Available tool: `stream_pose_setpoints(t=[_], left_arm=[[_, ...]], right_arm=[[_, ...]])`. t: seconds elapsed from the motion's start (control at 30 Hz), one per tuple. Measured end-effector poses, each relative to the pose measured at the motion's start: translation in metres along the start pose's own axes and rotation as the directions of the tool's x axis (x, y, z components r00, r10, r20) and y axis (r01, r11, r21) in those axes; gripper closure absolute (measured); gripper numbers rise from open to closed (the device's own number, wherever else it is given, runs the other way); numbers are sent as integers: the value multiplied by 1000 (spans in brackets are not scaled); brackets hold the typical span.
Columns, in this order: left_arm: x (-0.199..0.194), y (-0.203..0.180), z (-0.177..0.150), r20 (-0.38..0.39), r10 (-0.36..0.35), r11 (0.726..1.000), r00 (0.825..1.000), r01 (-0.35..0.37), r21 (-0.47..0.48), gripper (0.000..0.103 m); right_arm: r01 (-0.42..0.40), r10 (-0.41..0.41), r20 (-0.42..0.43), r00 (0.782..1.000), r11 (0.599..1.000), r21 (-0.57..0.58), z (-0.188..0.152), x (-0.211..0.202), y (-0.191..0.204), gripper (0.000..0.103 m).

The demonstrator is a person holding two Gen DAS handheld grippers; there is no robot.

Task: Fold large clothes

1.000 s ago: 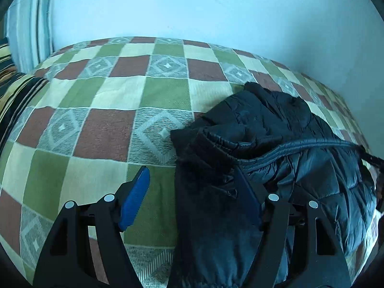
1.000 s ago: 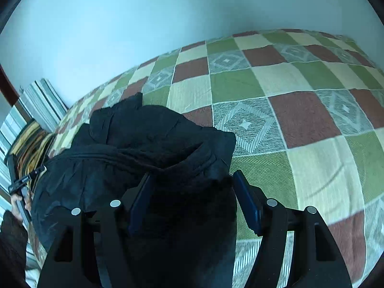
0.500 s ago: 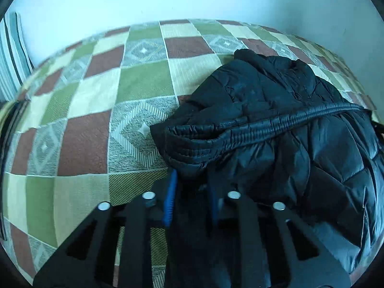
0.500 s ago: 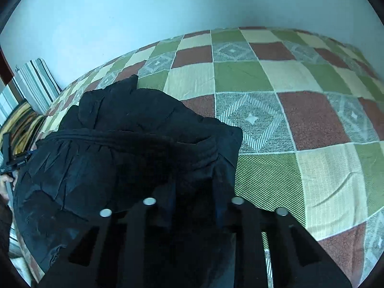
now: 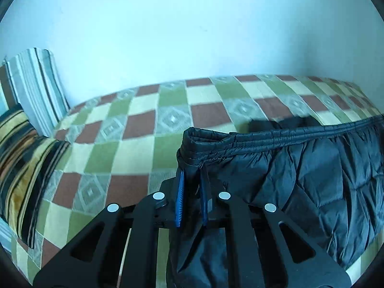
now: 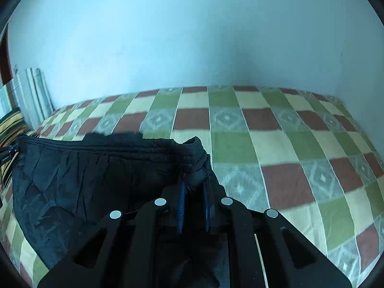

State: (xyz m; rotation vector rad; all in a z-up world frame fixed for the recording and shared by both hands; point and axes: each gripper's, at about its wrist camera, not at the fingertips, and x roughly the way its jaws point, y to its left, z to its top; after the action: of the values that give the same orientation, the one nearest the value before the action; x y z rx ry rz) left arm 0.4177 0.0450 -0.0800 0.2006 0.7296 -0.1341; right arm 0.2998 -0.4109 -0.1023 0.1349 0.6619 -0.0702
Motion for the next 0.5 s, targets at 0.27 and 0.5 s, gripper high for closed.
stream_pose_setpoints(t=[0.27,0.5], left_arm=[[85,-12,22,-92,126,992,988,-128,-20,93],[141,-18,8,-178,176,984,968,-175,20,92]], right_arm=[[59,-57,-82,995,998,25,25,89,3,91],[84,-77,-188,979,996,27,6,148,-5,91]])
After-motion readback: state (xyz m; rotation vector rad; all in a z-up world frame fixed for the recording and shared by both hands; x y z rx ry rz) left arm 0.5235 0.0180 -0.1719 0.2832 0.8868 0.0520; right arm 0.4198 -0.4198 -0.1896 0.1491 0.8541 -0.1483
